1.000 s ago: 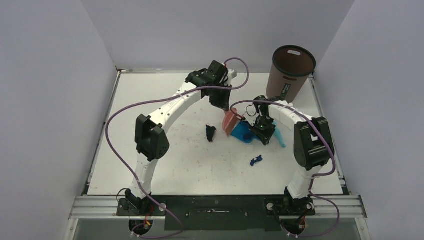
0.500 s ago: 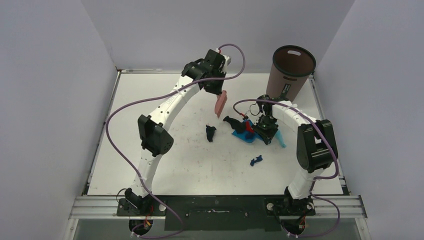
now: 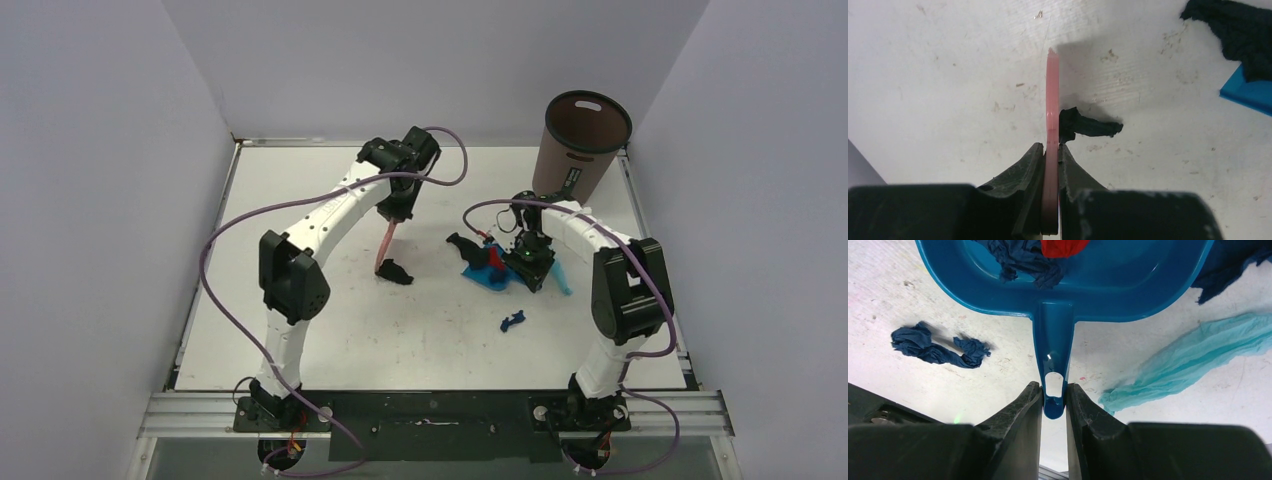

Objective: Sweep away the paper scraps from the table

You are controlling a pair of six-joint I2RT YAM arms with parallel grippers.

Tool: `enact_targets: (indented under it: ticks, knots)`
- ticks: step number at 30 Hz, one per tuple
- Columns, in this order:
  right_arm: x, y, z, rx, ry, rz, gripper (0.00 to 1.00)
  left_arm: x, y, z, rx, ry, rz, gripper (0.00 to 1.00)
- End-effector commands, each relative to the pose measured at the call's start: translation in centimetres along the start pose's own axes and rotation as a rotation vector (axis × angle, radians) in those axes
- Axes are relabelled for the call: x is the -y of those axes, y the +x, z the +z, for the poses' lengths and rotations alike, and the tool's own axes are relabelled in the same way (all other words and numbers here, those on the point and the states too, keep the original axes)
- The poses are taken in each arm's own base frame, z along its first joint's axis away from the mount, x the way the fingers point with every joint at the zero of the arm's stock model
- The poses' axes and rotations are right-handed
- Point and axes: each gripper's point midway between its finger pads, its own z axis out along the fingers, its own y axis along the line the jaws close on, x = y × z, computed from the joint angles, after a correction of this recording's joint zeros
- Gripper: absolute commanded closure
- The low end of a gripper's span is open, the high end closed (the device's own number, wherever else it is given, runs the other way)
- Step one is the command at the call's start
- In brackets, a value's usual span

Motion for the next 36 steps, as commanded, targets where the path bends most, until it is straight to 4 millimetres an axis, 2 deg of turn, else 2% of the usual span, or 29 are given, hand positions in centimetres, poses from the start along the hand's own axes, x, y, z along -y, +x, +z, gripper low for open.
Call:
enact_targets:
  ticks: [1, 4, 11, 16, 19, 22, 24, 29, 36]
  knots:
    - [-0.2, -0.9, -0.7, -0.003, 0.002, -0.073, 0.94, -2.0, 1.1, -4.5, 0.06, -0.03, -0.053, 1.0]
    - [-0.8, -0.9, -0.8, -0.013, -0.011, -0.112, 0.94, -2.3, 2.2, -5.3, 0.069, -0.043, -0.069, 1.0]
    - [-4.6, -1.0, -1.5, -0.024, -0.035, -0.256, 0.94, -3.9, 4.5, -8.0, 0.098, -0.104, -0.107, 1.0]
    - [-3.8, 0.2, -1.6, -0.05, -0.017, -0.239, 0.95, -5.2, 7.7, -8.5, 0.075, -0.144, -0.124, 1.0]
    - [-2.7, 0.6, -1.7, -0.053, -0.012, -0.2, 0.95, -5.4, 9.8, -7.6, 0.035, -0.156, -0.128, 1.0]
    - [-1.2, 0.4, -1.9, -0.055, 0.006, -0.17, 0.95, -4.5, 10.6, -6.2, 0.018, -0.116, -0.141, 1.0]
    - [-0.5, 0.0, -1.9, -0.061, 0.016, -0.173, 0.95, -3.1, 10.5, -4.9, 0.017, -0.052, -0.142, 1.0]
    - [0.5, -1.6, -1.6, -0.06, 0.043, -0.181, 0.95, 0.0, 8.4, -2.2, 0.025, 0.062, -0.164, 1.0]
    - [0.6, -2.8, -1.6, -0.057, 0.066, -0.192, 0.95, 2.5, 4.0, -0.1, 0.084, 0.126, -0.191, 1.0]
